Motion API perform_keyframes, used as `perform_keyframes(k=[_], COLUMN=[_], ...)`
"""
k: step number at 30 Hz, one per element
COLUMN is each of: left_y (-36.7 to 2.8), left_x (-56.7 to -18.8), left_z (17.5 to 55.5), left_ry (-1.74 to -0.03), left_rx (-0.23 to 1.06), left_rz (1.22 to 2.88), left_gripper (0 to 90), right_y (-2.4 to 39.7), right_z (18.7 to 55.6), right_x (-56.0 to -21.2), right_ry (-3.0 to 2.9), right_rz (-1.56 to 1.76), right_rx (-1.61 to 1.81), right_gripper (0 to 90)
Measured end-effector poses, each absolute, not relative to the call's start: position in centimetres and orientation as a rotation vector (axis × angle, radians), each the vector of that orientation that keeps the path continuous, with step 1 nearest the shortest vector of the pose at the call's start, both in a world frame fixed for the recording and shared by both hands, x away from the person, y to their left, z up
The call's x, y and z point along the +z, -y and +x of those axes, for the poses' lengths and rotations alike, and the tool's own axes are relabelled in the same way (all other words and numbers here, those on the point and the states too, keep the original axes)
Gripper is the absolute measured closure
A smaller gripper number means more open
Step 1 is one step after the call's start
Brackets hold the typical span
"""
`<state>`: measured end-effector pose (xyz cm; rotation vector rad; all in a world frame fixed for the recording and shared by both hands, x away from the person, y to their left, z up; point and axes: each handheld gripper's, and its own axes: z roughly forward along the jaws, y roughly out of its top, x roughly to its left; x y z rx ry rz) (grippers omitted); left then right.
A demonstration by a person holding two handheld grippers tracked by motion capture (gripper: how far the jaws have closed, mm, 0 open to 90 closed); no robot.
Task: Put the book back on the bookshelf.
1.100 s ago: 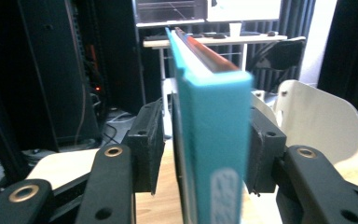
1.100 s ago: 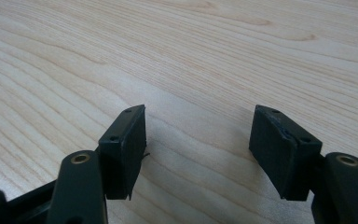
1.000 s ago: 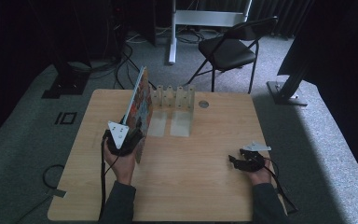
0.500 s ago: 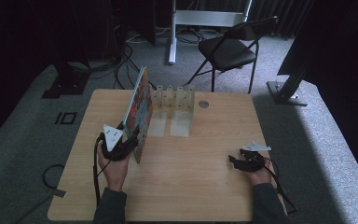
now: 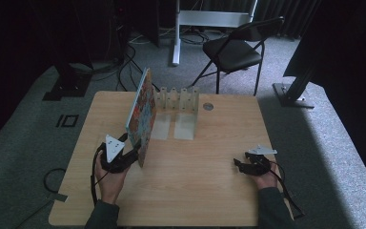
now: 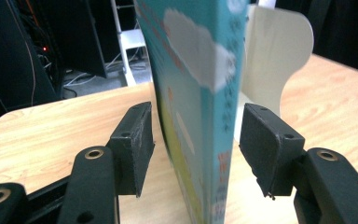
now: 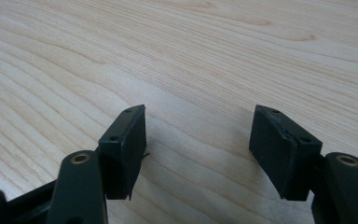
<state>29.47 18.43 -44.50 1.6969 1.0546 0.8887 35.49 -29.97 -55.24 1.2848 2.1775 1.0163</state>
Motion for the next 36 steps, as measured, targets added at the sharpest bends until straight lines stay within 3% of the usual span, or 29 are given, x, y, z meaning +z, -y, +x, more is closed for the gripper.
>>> perform_keyframes(k=[20, 36], left_y=[-18.8, -18.7], left_x=[-48.0, -50.5], left_z=[28.3, 27.2], left_ry=[-1.077, -1.074], left_rx=[0.839, 0.786], left_rz=[1.812, 1.847], left_gripper=[44.6, 51.4], right_y=[30.0, 30.0], right_z=[35.5, 35.5], right_x=[-55.2, -55.2], right_ry=[-2.178, -2.180], right_rz=[1.284, 1.283], right_rx=[1.016, 1.019], right_gripper=[35.9, 35.8])
